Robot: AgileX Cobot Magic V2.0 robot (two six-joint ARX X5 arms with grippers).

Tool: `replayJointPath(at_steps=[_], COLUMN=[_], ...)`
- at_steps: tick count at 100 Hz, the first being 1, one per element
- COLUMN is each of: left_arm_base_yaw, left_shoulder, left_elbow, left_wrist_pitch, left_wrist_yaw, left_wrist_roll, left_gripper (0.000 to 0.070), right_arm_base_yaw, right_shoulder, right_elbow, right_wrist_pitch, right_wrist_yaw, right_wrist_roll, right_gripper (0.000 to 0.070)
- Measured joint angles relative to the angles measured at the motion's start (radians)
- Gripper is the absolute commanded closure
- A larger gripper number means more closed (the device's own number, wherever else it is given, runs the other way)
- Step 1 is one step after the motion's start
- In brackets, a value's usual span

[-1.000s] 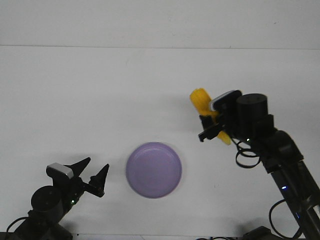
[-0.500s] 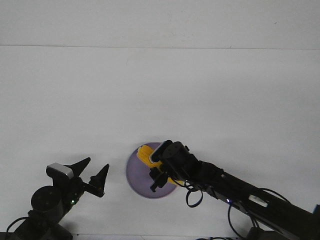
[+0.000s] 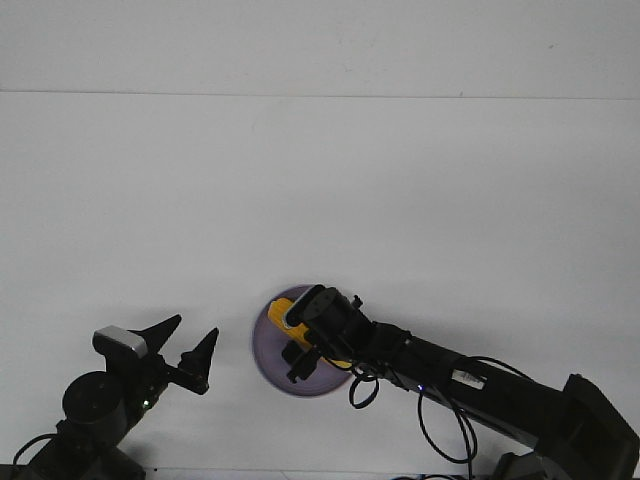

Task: Place corn on plate with both arms
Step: 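Lower the corn onto the plate, open the right gripper and withdraw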

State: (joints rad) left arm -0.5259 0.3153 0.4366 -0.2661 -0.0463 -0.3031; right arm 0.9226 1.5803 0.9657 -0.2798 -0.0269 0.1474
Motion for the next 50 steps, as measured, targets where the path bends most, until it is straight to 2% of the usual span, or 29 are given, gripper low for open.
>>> replayJointPath(at_steps=[19,27,37,50], left_arm_base_yaw=[0.0,0.0,0.0,0.0], left_shoulder=[0.0,0.0,0.0,0.0], left_elbow=[0.0,0.0,0.0,0.0], left_wrist_pitch=[0.002,0.008,0.017,0.018], left_wrist_yaw=[0.0,0.0,0.0,0.0], left_wrist_roll=[0.0,0.0,0.0,0.0], left_gripper=[0.0196,0.0196,0.0196,0.0196], right_arm_base_yaw=[0.0,-0.001,-0.001,-0.001], right_shoulder=[-0.023,-0.106,-0.285,-0.531], right_elbow=[0.0,-0.005,-0.005,0.002], right_wrist_pitch=[-0.009,-0.02,-0.023,-0.071], right_wrist_yaw=[0.002,0.033,0.121,0.304], right_wrist_roll=[-0.001,-0.003,-0.016,-0.048], right_gripper=[0.013,0.013,0.013,0.0131])
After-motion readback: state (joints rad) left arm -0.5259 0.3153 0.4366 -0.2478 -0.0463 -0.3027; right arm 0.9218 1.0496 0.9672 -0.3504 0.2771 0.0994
